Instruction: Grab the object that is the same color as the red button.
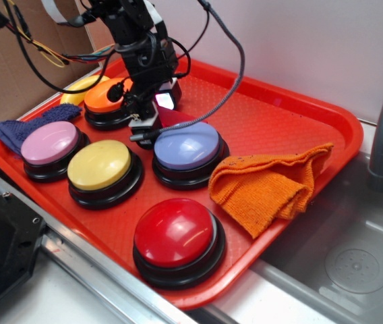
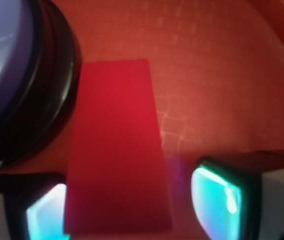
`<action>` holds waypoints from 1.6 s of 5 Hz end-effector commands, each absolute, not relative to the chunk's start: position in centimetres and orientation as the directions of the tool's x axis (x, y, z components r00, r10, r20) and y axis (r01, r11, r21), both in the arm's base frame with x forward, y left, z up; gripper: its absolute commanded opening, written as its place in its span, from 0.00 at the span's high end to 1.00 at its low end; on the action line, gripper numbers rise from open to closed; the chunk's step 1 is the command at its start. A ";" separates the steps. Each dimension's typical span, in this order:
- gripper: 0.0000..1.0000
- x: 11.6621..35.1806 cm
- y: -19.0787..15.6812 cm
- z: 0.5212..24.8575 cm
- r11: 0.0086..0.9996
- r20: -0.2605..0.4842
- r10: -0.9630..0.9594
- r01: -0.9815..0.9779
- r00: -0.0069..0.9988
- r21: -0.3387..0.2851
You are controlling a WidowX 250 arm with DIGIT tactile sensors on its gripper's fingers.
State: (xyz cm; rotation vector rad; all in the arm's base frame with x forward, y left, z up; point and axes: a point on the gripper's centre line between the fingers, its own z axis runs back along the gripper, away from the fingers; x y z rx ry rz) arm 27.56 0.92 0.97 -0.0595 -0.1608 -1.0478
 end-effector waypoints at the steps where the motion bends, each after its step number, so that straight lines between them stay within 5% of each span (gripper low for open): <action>1: 0.05 29.5 0.0 1.8 0.499 0.193 -0.856 0.864 0.480 0.068; 2: 1.00 29.7 0.0 1.6 0.498 0.185 -0.858 0.864 0.479 0.075; 5: 1.00 29.4 0.3 3.7 0.557 0.170 -0.825 0.826 0.539 0.087; 8: 1.00 29.3 -0.1 11.2 0.913 0.101 -0.408 0.406 0.908 0.037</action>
